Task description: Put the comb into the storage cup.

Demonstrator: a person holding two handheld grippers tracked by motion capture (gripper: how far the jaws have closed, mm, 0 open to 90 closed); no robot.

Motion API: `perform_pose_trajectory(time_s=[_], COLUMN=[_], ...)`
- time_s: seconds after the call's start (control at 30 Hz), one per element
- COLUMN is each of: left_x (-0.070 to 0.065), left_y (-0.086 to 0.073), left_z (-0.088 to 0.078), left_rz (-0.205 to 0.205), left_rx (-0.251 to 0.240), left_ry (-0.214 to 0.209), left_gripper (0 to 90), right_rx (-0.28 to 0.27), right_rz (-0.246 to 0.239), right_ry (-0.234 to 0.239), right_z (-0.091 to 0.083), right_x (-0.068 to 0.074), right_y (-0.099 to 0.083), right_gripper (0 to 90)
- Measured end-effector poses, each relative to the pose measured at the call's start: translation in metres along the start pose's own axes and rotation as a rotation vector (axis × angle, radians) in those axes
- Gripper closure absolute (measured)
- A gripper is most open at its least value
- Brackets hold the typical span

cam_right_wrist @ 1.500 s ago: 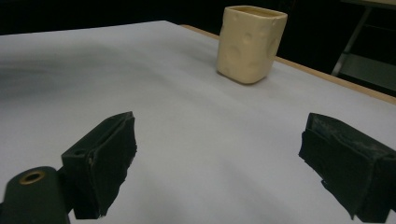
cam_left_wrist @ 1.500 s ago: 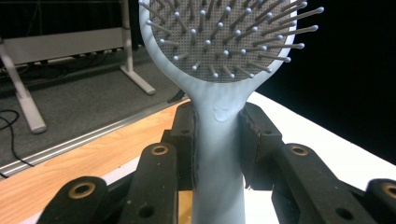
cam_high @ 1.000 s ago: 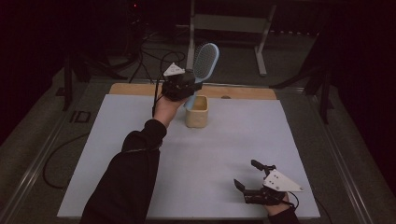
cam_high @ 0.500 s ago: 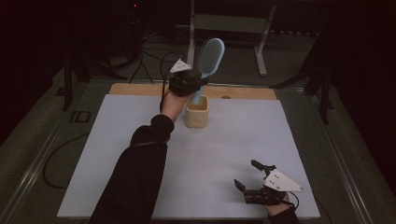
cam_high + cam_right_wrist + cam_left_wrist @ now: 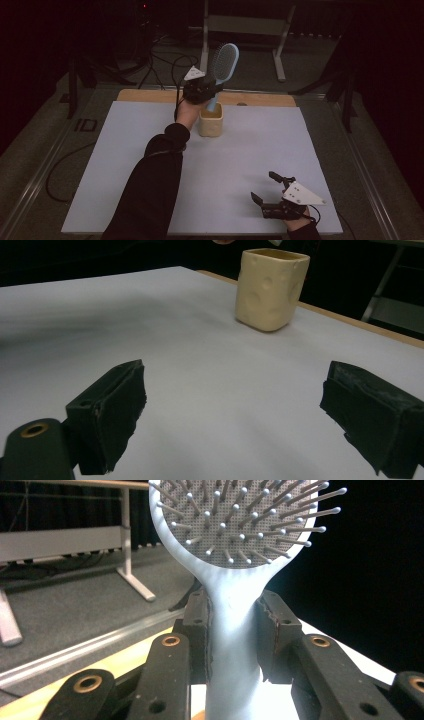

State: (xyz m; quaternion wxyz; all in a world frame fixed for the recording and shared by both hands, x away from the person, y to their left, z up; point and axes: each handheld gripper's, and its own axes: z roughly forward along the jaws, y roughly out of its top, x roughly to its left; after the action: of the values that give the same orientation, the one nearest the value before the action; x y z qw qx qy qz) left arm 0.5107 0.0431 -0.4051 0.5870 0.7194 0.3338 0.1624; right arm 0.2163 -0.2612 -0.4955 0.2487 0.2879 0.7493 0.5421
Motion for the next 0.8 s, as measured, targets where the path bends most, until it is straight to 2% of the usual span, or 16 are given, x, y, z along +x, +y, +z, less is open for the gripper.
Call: perform_pose_trajectory(time_s=[0.13,0.47,0.7,0.8], left_x=[0.004,0.003,0.001,0.001], left_y=[-0.007,-0.022,-0.033,-0.038], left_z=[0.001,0.004,0.003,0.003], left_rz=[-0.011,-0.017,0.004,0.018], left_rx=[-0.031,-0.031,-0.031,-0.019], left_ry=[-0.005,0.002,-0.003,0.012], left_gripper=[69.7,69.6,69.5,69.5], right_rx=[0.000,0.002,0.003,0.004], right_rz=[-0.001,-0.001,0.003,0.002], right_ry=[0.002,0.002,0.004,0.005], right_z=[0.000,0.000,0.001,0.001], right_x=[0.000,0.000,0.001,0.001], right_y=[0.000,0.000,0.000,0.000], right_gripper=[10.0,10.1,10.0,10.1])
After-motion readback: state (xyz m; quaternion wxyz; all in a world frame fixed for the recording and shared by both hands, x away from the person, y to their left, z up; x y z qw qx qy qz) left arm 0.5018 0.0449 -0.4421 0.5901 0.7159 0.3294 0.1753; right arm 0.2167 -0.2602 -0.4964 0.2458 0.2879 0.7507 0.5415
